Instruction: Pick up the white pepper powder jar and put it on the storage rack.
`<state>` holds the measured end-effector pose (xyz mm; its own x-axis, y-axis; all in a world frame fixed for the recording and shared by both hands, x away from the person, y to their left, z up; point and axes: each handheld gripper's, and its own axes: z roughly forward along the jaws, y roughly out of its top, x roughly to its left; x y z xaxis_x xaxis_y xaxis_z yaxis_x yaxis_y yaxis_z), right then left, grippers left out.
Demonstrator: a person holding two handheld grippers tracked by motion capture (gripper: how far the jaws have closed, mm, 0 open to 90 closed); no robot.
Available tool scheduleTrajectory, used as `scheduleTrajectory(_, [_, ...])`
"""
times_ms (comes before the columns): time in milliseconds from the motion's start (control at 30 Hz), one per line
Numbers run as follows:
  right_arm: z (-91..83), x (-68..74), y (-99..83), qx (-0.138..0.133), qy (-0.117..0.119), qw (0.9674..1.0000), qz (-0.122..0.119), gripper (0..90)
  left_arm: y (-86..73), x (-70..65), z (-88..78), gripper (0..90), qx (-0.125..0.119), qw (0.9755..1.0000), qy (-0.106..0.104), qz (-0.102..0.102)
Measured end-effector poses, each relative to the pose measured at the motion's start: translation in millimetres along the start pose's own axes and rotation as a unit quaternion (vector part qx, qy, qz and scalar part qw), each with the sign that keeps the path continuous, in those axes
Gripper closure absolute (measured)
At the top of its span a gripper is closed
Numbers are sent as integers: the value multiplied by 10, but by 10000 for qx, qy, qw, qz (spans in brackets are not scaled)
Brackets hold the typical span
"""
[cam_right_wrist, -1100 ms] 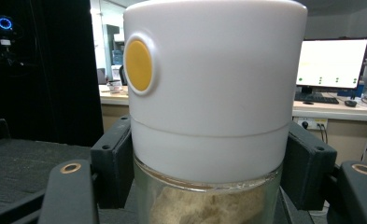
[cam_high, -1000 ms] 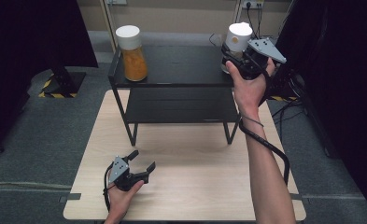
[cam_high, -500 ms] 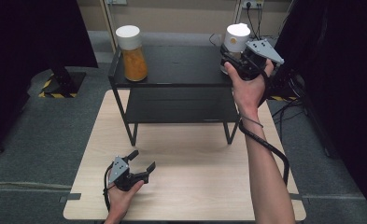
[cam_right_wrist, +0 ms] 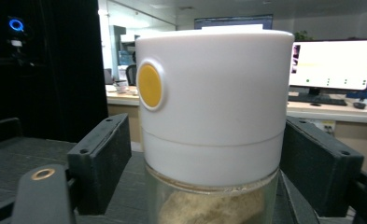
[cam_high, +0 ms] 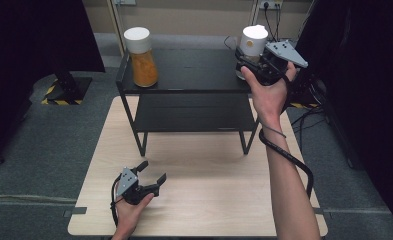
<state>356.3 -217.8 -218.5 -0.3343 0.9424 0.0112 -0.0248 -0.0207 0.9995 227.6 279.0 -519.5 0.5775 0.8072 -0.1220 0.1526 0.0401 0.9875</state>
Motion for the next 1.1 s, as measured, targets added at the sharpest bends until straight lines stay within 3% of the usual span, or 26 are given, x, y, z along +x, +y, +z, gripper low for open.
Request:
scheduleTrajectory(367, [-223,-124,-27,-32,298,9993,224,133,-1,-7,-1,118,-2,10000,7,6])
scheduleTrajectory(800, [-538,-177,-65,-128,421,9990,75,123,-2,-11,-2,118,-4,10000,7,28])
scheduleTrajectory(1100, [-725,-179,-125,-21,509,9987,-15,117,-2,-13,-2,118,-1,10000,7,39])
